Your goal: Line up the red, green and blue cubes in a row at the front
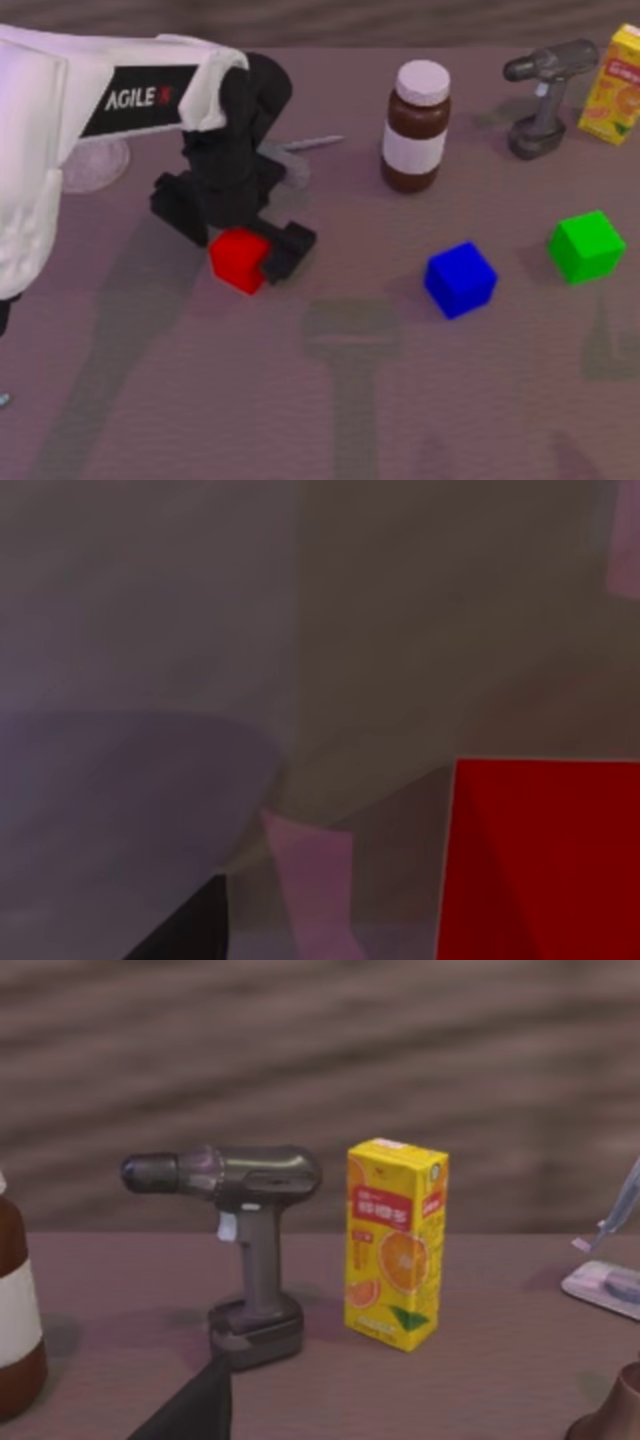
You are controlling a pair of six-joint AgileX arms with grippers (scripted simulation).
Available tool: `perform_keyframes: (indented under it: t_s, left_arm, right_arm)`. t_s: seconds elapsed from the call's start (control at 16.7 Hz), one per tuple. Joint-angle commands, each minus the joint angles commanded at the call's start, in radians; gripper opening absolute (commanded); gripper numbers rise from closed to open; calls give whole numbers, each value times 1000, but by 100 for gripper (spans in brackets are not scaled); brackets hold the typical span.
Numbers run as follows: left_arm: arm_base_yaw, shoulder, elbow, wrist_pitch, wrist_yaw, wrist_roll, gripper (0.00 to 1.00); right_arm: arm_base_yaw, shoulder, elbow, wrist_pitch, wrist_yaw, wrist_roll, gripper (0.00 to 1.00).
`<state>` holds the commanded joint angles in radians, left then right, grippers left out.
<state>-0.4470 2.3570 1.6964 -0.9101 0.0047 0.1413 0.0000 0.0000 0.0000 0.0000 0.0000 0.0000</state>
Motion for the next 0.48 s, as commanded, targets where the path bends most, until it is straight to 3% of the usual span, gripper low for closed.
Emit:
perform_keyframes:
  t_s: [0.12,0.48]
  left_arm:
    - [0,0,0,0,0,0,100]
    - [0,0,0,0,0,0,55]
  right_arm:
    - [0,0,0,0,0,0,100]
    - [0,0,0,0,0,0,100]
